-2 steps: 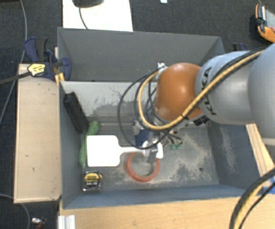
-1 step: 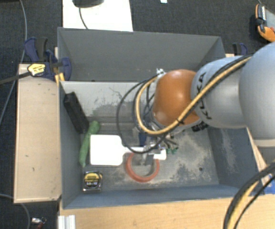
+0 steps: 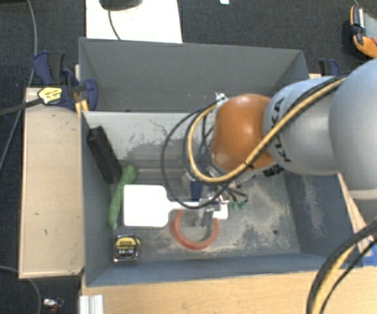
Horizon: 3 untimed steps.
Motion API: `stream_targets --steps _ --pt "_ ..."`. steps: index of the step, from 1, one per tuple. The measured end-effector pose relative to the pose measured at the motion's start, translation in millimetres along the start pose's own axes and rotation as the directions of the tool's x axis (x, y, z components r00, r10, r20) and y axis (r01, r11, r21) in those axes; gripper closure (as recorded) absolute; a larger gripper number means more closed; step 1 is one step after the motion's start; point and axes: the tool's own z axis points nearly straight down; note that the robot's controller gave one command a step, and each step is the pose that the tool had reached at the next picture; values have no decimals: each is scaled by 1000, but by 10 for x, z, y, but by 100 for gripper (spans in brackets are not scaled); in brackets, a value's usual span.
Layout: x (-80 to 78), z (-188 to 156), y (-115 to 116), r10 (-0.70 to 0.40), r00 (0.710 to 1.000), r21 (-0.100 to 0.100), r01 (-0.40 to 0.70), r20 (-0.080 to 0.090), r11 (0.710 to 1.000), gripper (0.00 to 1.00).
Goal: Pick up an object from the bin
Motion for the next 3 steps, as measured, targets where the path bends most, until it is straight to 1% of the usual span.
stream_targets --steps 1,2,3 --pt "28 -33 45 54 999 -3 -54 4 999 0" --pt "14 -3 19 -2 1000 -3 2 -5 1000 100" --pt "14 -3 19 0 1000 -3 0 -5 1000 100"
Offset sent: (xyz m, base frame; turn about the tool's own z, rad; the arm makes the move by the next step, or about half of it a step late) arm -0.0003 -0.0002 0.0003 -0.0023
